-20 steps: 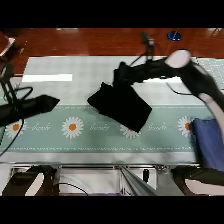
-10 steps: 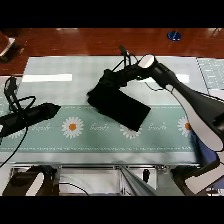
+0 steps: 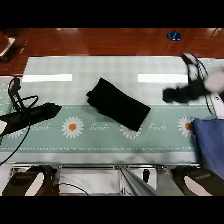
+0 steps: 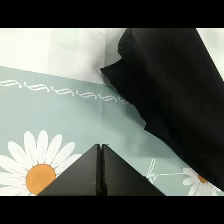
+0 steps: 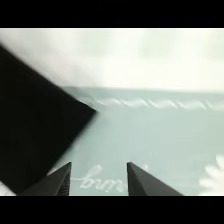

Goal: Fold the shirts.

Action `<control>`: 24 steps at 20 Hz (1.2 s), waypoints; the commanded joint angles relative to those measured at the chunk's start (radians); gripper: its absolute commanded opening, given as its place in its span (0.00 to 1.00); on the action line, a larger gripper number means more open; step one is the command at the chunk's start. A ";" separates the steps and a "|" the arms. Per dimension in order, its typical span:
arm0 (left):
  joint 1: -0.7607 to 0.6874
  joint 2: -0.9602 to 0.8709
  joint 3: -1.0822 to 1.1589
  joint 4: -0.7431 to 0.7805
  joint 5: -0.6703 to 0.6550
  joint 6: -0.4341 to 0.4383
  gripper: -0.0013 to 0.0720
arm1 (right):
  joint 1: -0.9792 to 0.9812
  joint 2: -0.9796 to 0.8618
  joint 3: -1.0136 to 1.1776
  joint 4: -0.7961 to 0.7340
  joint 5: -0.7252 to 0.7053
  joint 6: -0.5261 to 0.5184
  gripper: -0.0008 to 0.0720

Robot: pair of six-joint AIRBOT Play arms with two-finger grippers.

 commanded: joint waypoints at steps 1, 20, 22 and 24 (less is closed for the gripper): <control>0.000 -0.002 -0.001 -0.002 -0.001 0.000 0.04 | -0.051 0.277 -0.459 0.121 -0.348 0.253 0.57; 0.000 -0.002 -0.001 -0.018 -0.001 0.000 0.04 | -0.050 -0.463 -0.171 1.121 -0.229 -0.664 0.05; 0.000 -0.002 -0.001 -0.018 -0.001 0.000 0.04 | -0.050 -0.455 -0.062 1.050 -0.172 -0.692 0.04; 0.000 -0.002 -0.001 -0.018 -0.002 0.000 0.04 | -0.050 -0.415 0.055 0.887 -0.148 -0.613 0.04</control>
